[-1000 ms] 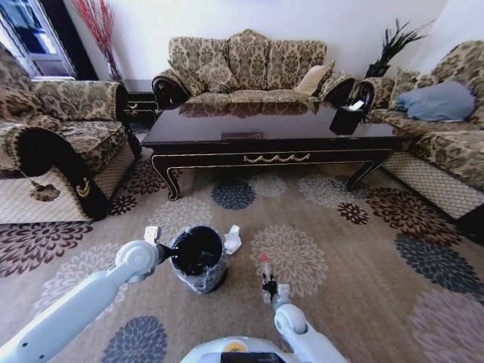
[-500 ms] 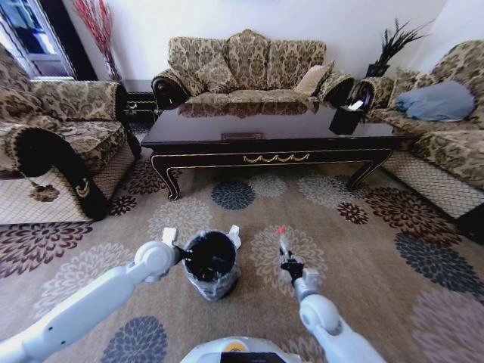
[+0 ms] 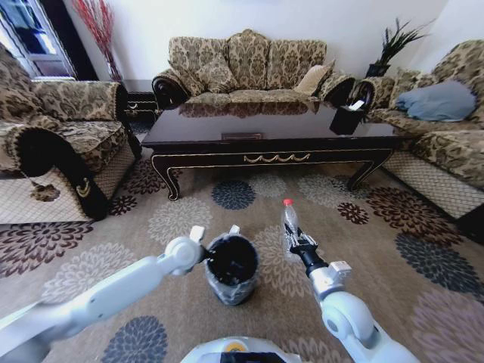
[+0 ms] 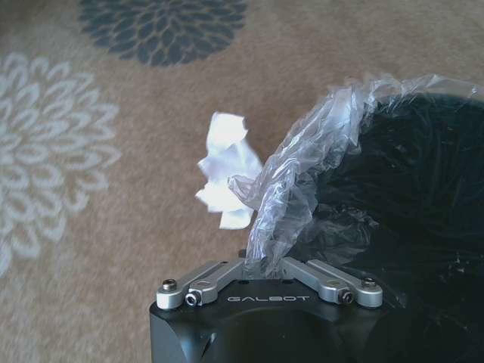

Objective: Move to the front of the table and pick up the trash from the floor, then place it into the trash bin.

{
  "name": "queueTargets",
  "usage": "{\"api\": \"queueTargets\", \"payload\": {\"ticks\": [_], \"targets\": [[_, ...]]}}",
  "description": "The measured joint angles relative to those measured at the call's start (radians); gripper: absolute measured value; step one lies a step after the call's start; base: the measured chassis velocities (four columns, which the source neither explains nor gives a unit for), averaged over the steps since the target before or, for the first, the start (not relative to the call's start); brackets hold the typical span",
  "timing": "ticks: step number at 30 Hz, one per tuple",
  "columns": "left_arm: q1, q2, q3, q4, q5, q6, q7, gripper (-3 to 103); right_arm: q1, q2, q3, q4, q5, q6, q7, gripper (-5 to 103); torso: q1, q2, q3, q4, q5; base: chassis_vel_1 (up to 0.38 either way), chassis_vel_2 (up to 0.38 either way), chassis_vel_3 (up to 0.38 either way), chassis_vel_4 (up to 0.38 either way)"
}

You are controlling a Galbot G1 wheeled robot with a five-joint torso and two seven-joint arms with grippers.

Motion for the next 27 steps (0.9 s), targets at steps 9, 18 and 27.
{"api": "queueTargets", "payload": {"ticks": [9, 18, 27], "targets": [[-0.098, -0.102, 0.122, 0.044, -0.035, 0.000, -0.029, 0, -0.036, 0.018, -0.042, 0.003, -0.028, 0.018, -0.025, 24, 0.000, 0.000, 0.000, 0.0003, -0.0001, 0.000, 0.000, 0.000, 0.000], [-0.108, -0.153, 0.139, 0.058, -0.052, 0.000, -0.052, 0, -0.043, 0.032, -0.082, -0.028, -0.044, 0.018, -0.026, 24, 0.000, 0.000, 0.000, 0.0003, -0.0003, 0.000, 0.000, 0.000, 0.000], [-0.119, -0.125, 0.138, 0.033, -0.059, 0.001, -0.053, 0, -0.033, 0.047, -0.123, -0.045, -0.061, 0.015, -0.032, 37, 0.000, 0.000, 0.000, 0.0005, -0.0006, 0.000, 0.000, 0.000, 0.000]]}}
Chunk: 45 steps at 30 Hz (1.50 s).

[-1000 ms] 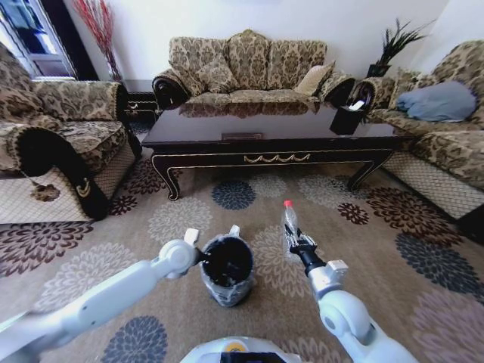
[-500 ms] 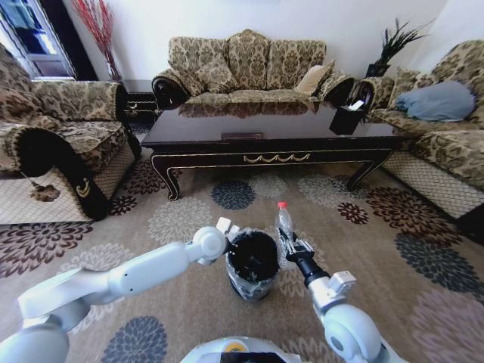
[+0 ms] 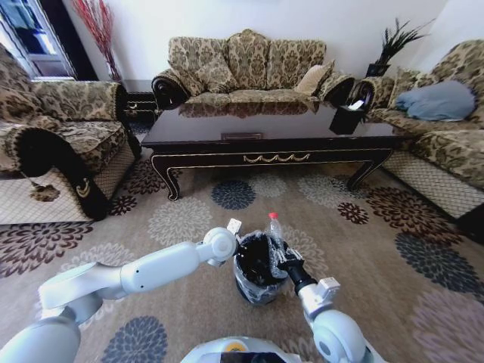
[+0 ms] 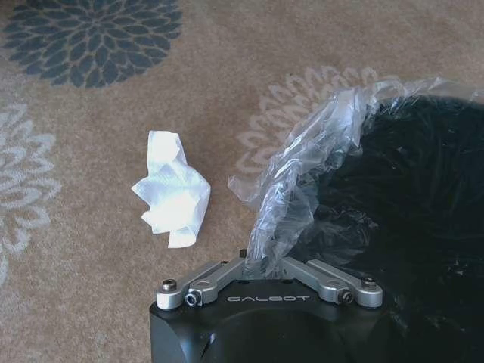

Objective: Move to the front of the table and pick up the trash from the floor, then place it into the trash bin.

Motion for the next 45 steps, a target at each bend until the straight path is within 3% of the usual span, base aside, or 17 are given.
{"api": "queueTargets", "payload": {"ticks": [3, 7, 9, 16, 21, 34, 37, 45], "targets": [[0.007, 0.007, -0.006, -0.005, 0.000, 0.000, 0.000, 0, -0.002, -0.002, -0.004, 0.000, -0.003, -0.001, -0.003, 42, 0.000, 0.000, 0.000, -0.0001, 0.0001, 0.000, 0.000, 0.000, 0.000], [0.024, 0.034, -0.020, -0.018, 0.003, 0.000, 0.001, 0, -0.010, -0.012, -0.001, 0.000, -0.004, -0.003, -0.005, 64, 0.000, 0.000, 0.000, -0.0001, 0.0000, 0.000, 0.000, 0.000, 0.000], [0.027, 0.039, -0.022, -0.019, 0.004, 0.000, 0.001, 0, -0.010, -0.013, 0.000, 0.000, -0.004, -0.003, -0.005, 64, 0.000, 0.000, 0.000, 0.0000, 0.0000, 0.000, 0.000, 0.000, 0.000], [0.050, 0.060, -0.057, -0.029, 0.010, 0.001, 0.006, 0, -0.014, -0.017, 0.000, -0.001, -0.004, -0.008, -0.006, 95, 0.000, 0.000, 0.000, -0.0002, 0.0000, 0.000, 0.000, 0.000, 0.000], [0.063, 0.075, -0.083, -0.035, 0.010, 0.001, 0.008, 0, -0.019, -0.017, 0.002, -0.002, -0.006, -0.008, -0.007, 100, 0.000, 0.000, 0.000, 0.0000, 0.0001, 0.000, 0.000, 0.000, 0.000], [0.115, 0.128, -0.166, -0.040, 0.031, 0.001, 0.022, 0, 0.017, -0.032, 0.030, -0.021, -0.003, -0.007, 0.008, 100, 0.000, 0.000, 0.000, -0.0003, 0.0000, 0.000, 0.000, 0.000, 0.000], [0.219, 0.214, -0.251, -0.077, 0.063, 0.001, 0.036, 0, 0.064, -0.044, 0.078, -0.079, 0.024, 0.001, 0.012, 100, 0.000, 0.000, 0.000, -0.0001, -0.0001, 0.000, 0.000, 0.000, 0.000], [0.334, 0.304, -0.368, -0.122, 0.100, 0.001, 0.060, 0, 0.115, -0.040, 0.084, -0.161, 0.035, 0.007, 0.011, 100, 0.000, 0.000, 0.000, -0.0001, 0.0000, 0.000, 0.000, 0.000, 0.000]]}}
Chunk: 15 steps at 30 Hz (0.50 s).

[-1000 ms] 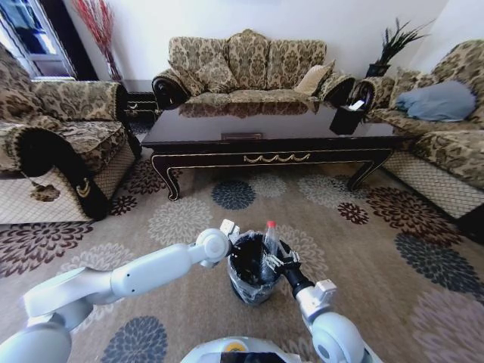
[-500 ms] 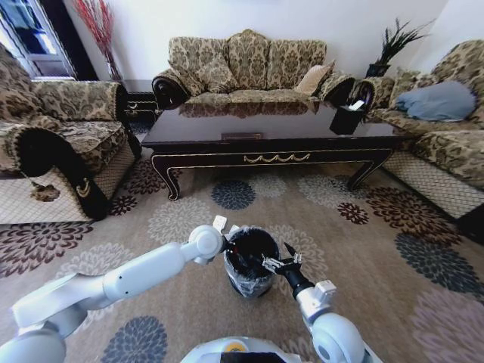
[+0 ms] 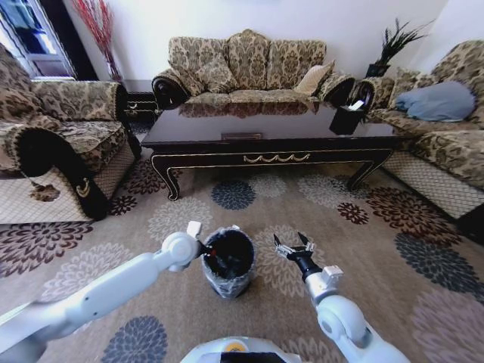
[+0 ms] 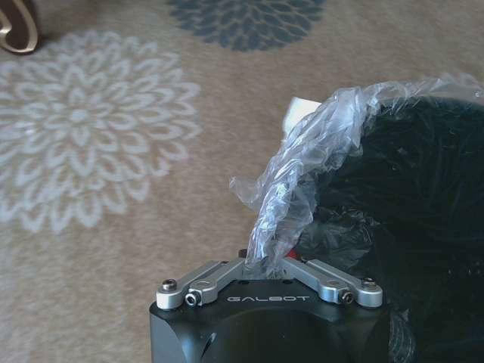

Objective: Move to the front of the table and pick up the trash from the floor, then place it into the trash bin.

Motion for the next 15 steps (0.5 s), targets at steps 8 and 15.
{"api": "queueTargets", "payload": {"ticks": [8, 15], "targets": [[0.204, 0.080, -0.281, -0.036, 0.063, 0.000, 0.083, 0, 0.102, 0.001, -0.042, -0.174, 0.007, 0.009, -0.015, 100, 0.000, 0.000, 0.000, -0.0001, 0.0001, 0.000, 0.000, 0.000, 0.000], [0.365, 0.114, -0.424, -0.051, 0.109, 0.000, 0.125, 0, 0.250, 0.014, -0.150, -0.313, 0.025, 0.010, -0.019, 100, 0.000, 0.000, 0.000, 0.0001, 0.0000, 0.000, 0.000, 0.000, 0.000]]}}
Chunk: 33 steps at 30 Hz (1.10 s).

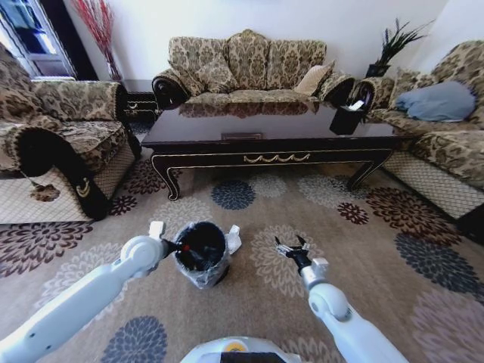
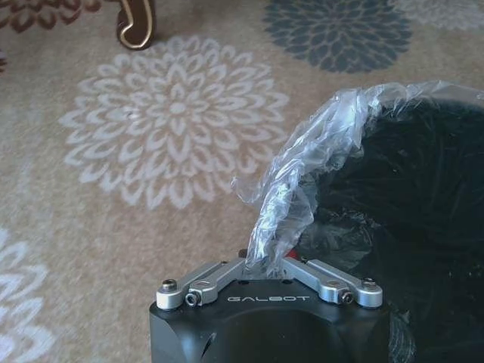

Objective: Move to the front of the table and pick up the trash from the floor, then place it into the trash bin.

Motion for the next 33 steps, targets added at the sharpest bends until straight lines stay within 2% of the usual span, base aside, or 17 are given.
{"api": "queueTargets", "payload": {"ticks": [7, 14, 19, 28, 30, 33], "targets": [[0.078, -0.004, -0.066, -0.007, 0.037, 0.000, 0.016, 0, 0.171, 0.030, -0.122, -0.175, 0.024, 0.004, -0.008, 100, 0.000, 0.000, 0.000, -0.0002, 0.0000, 0.000, 0.000, 0.000, 0.000], [0.097, -0.004, -0.084, 0.000, 0.057, 0.000, 0.023, 0, 0.283, 0.061, -0.204, -0.303, 0.033, 0.012, -0.025, 100, 0.000, 0.000, 0.000, -0.0002, 0.0001, 0.000, 0.000, 0.000, 0.000], [0.112, -0.002, -0.094, -0.003, 0.057, 0.000, 0.024, 0, 0.376, 0.112, -0.271, -0.407, 0.036, 0.025, -0.051, 100, 0.000, 0.000, 0.000, -0.0003, 0.0002, 0.000, 0.000, 0.000, 0.000], [0.188, 0.000, -0.179, -0.003, 0.060, 0.000, 0.023, 0, 0.520, 0.230, -0.373, -0.573, 0.037, 0.046, -0.095, 100, 0.000, 0.000, 0.000, -0.0001, -0.0001, 0.000, 0.000, 0.000, 0.000], [0.193, 0.001, -0.185, -0.004, 0.060, 0.000, 0.023, 0, 0.528, 0.237, -0.377, -0.586, 0.036, 0.048, -0.098, 100, 0.000, 0.000, 0.000, 0.0000, 0.0000, 0.000, 0.000, 0.000, 0.000], [0.229, -0.002, -0.222, -0.011, 0.067, 0.000, 0.023, 0, 0.574, 0.281, -0.404, -0.683, 0.030, 0.059, -0.115, 100, 0.000, 0.000, 0.000, -0.0001, -0.0001, 0.000, 0.000, 0.000, 0.000]]}}
